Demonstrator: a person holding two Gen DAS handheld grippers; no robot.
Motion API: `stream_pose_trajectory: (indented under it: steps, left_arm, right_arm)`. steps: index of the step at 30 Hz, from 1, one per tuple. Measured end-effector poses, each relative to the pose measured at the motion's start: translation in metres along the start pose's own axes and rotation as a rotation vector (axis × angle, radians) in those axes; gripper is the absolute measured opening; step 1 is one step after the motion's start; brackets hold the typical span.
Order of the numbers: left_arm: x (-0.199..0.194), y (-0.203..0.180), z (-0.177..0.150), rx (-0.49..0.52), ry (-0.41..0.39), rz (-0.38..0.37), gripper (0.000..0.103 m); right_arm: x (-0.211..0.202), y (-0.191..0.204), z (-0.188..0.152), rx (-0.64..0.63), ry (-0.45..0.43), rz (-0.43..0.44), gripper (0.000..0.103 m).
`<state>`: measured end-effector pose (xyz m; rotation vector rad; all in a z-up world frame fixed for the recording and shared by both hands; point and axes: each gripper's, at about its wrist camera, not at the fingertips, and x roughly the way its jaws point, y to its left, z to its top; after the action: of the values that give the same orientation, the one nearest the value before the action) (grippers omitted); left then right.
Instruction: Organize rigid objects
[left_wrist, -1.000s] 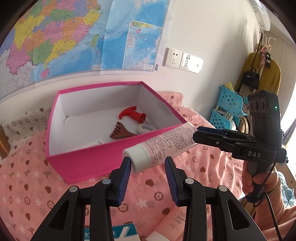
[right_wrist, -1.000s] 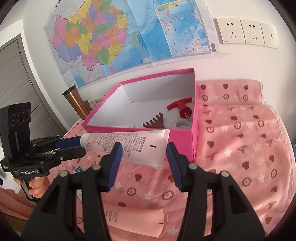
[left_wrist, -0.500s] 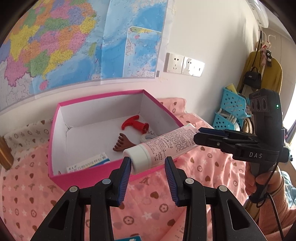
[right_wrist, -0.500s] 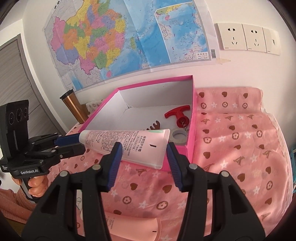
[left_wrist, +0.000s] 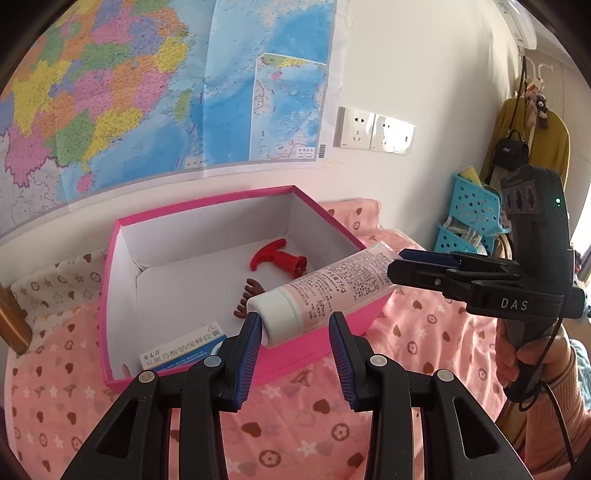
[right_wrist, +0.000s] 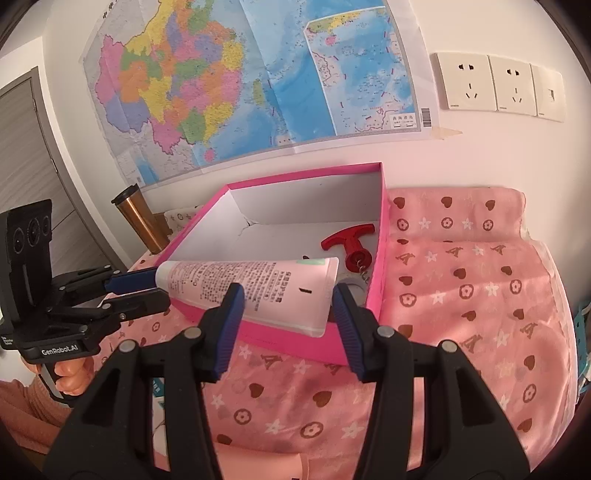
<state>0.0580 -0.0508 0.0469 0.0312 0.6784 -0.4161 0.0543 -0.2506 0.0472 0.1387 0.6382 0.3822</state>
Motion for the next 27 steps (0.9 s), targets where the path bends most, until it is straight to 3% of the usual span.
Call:
stream_pose_trajectory:
  steps: [27]
  left_arm:
    - [0.038,0.020,0.012,-0.060,0.075,-0.009,0.037]
  right_arm:
    - [0.036,-0.011,0.010,-0.034,0.080,-0.070,0.052]
